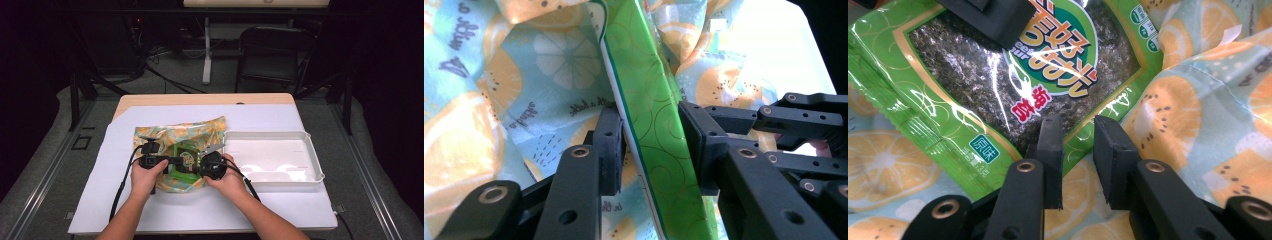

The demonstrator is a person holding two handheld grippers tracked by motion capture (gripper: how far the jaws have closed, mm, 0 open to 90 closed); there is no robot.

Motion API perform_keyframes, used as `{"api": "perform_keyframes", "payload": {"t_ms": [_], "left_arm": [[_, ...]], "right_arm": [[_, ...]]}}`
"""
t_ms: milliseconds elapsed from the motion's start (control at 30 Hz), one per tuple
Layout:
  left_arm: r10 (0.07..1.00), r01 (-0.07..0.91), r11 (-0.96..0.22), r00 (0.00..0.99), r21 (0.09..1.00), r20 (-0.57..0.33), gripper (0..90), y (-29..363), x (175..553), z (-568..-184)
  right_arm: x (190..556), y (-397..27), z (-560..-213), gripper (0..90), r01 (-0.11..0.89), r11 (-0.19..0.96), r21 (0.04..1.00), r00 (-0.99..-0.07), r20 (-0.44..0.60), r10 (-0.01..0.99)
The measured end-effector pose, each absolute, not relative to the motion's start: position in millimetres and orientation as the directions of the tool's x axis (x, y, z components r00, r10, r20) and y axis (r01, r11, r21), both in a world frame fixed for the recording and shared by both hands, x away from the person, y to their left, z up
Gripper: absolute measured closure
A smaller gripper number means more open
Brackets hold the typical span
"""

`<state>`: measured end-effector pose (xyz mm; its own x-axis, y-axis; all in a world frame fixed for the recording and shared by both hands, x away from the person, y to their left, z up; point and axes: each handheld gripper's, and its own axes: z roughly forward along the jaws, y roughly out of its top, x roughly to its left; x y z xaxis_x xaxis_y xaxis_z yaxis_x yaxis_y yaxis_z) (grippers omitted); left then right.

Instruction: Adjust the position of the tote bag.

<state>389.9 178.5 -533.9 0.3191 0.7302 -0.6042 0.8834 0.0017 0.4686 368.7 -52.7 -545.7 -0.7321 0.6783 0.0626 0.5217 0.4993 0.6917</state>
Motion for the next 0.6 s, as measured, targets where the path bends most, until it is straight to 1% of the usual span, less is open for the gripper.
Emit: {"api": "perform_keyframes", "payload": {"t_ms": [300,500,600], "left_arm": [[0.734,0.889,0.039,0.284,0.456,-0.616,68.0,178.7,388.4,-530.6],[0.737,0.886,0.029,0.294,0.462,-0.609,68.9,181.7,387.3,-527.7],[0.728,0.889,0.043,0.284,0.455,-0.624,69.6,182.5,386.2,-526.0]], "right_arm": [[367.0,-52.0,-543.3,70.2,0.52,0.507,0.687,-0.737,0.062,0.673],[365.0,-53.5,-537.0,68.8,0.513,0.483,0.71,-0.737,0.075,0.672],[364.1,-54.7,-533.2,68.1,0.51,0.473,0.719,-0.736,0.079,0.672]]}}
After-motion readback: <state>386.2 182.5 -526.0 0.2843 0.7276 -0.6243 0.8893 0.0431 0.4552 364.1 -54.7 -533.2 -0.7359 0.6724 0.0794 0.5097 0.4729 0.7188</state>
